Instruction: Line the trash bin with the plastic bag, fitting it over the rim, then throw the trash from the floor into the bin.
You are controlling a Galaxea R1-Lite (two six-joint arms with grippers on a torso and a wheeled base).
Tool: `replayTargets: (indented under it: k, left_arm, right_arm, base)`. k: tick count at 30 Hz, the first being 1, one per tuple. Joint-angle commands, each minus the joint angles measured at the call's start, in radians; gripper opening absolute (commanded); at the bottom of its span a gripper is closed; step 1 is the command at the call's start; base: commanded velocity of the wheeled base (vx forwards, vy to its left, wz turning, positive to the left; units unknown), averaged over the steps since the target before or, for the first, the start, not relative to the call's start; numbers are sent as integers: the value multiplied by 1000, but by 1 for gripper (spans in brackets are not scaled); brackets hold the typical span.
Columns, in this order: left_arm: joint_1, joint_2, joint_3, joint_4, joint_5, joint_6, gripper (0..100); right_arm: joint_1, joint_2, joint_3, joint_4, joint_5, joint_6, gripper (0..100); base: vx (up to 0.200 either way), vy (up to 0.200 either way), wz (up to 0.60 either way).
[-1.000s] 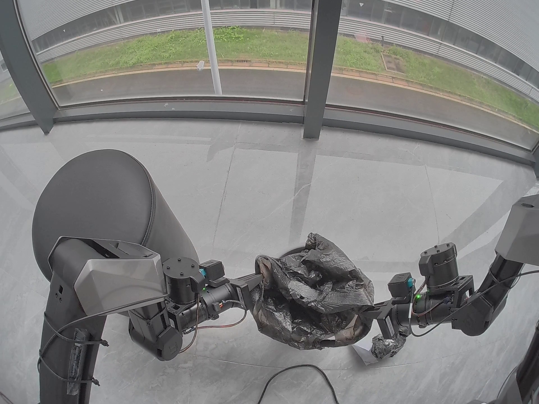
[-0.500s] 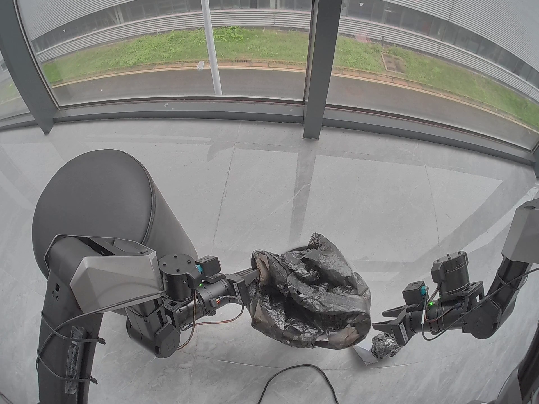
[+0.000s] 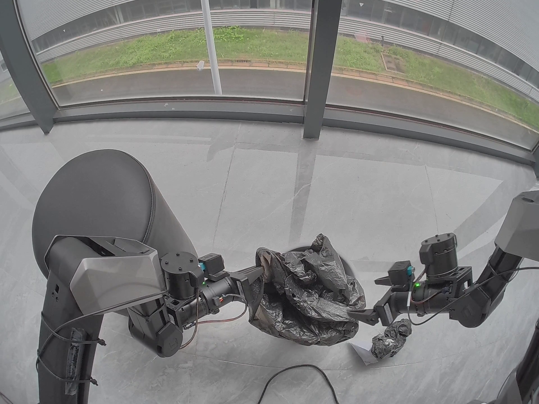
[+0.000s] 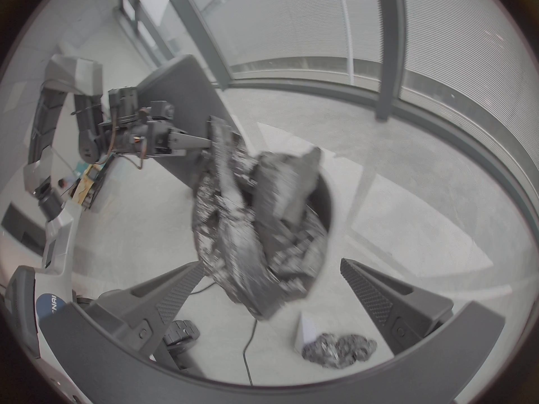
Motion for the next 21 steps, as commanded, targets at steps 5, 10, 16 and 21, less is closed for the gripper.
replayTargets:
  k: [5, 10, 16, 21]
  left_arm:
    - [-47, -69, 4, 0, -13, 1, 0]
    - [-67, -126, 47, 0, -29, 1, 0]
    - [-70, -144, 62, 0, -29, 1, 0]
    - [-70, -143, 61, 0, -29, 1, 0]
  right_arm:
    - [234, 102, -240, 12, -19, -19, 100]
    - [213, 182, -323, 12, -28, -19, 100]
    - [193, 189, -300, 12, -26, -17, 100]
    - [206, 174, -279, 12, -26, -17, 100]
  base:
    - [0, 0, 0]
    - [0, 0, 0]
    - [0, 0, 0]
    - [0, 0, 0]
